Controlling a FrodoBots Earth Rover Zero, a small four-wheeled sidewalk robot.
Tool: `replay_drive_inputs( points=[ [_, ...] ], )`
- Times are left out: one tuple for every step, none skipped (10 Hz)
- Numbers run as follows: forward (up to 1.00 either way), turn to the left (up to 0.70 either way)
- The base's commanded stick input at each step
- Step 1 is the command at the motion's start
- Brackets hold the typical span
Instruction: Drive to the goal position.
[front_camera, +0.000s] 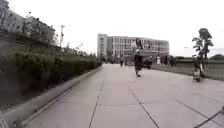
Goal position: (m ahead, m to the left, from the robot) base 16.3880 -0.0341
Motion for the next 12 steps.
replay_drive_inputs(
  points=[
    [0.7,0.0],
    [0.7,0.0],
    [0.7,0.0],
    [0.7,0.0],
    [0.7,0.0],
    [0.7,0.0],
    [0.7,0.0],
    [0.7,0.0],
    [0.7,0.0],
    [0.7,0.0],
    [0.7,0.0],
    [0.7,0.0]
  ],
)
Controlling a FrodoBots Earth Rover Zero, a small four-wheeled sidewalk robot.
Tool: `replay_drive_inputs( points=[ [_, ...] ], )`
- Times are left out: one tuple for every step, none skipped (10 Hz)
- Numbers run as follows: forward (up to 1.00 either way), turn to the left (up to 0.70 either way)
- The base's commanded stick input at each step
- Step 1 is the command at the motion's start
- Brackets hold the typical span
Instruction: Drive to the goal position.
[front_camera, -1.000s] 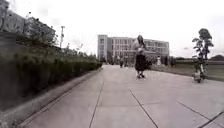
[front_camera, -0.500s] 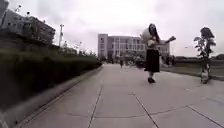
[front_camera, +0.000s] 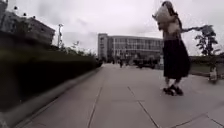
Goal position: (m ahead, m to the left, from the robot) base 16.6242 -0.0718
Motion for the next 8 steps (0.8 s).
replay_drive_inputs(
  points=[
    [0.7,0.0],
    [0.7,0.0],
    [0.7,0.0],
    [0.7,0.0],
    [0.7,0.0],
    [0.7,0.0],
    [0.7,0.0],
    [0.7,0.0]
  ],
)
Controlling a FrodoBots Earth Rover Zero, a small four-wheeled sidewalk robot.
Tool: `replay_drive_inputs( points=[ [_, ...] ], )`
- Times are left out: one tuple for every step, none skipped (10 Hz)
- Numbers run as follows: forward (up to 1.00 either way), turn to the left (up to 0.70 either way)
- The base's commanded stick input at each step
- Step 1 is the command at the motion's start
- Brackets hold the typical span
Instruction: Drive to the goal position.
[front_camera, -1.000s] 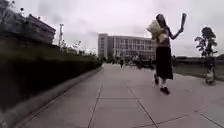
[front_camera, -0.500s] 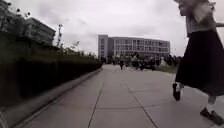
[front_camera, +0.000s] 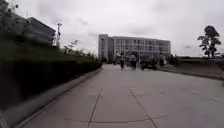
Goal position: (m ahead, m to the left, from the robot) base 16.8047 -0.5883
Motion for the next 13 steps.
replay_drive_inputs(
  points=[
    [0.7,0.14],
    [0.7,0.14],
    [0.7,0.14],
    [0.7,0.14],
    [0.7,0.14],
    [0.7,0.14],
    [0.7,0.14],
    [0.7,0.14],
    [0.7,0.14],
    [0.7,0.14],
    [0.7,0.11],
    [0.7,0.07],
    [0.7,0.0]
  ],
)
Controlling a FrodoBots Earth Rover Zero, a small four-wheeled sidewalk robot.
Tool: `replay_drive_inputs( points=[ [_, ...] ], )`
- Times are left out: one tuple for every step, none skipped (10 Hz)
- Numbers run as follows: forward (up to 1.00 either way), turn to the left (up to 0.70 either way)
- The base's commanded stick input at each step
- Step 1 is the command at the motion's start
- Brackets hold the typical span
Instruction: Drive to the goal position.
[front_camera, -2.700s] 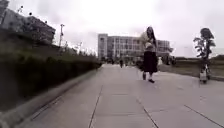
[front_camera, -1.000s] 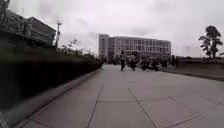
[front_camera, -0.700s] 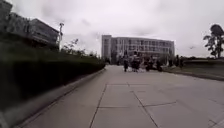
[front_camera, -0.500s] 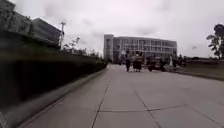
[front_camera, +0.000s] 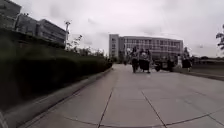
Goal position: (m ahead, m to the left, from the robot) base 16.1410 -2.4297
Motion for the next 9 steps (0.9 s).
replay_drive_inputs(
  points=[
    [0.7,0.0],
    [0.7,0.0],
    [0.7,0.0],
    [0.7,0.0],
    [0.7,0.0],
    [0.7,0.0],
    [0.7,0.0],
    [0.7,0.0],
    [0.7,0.0]
  ],
)
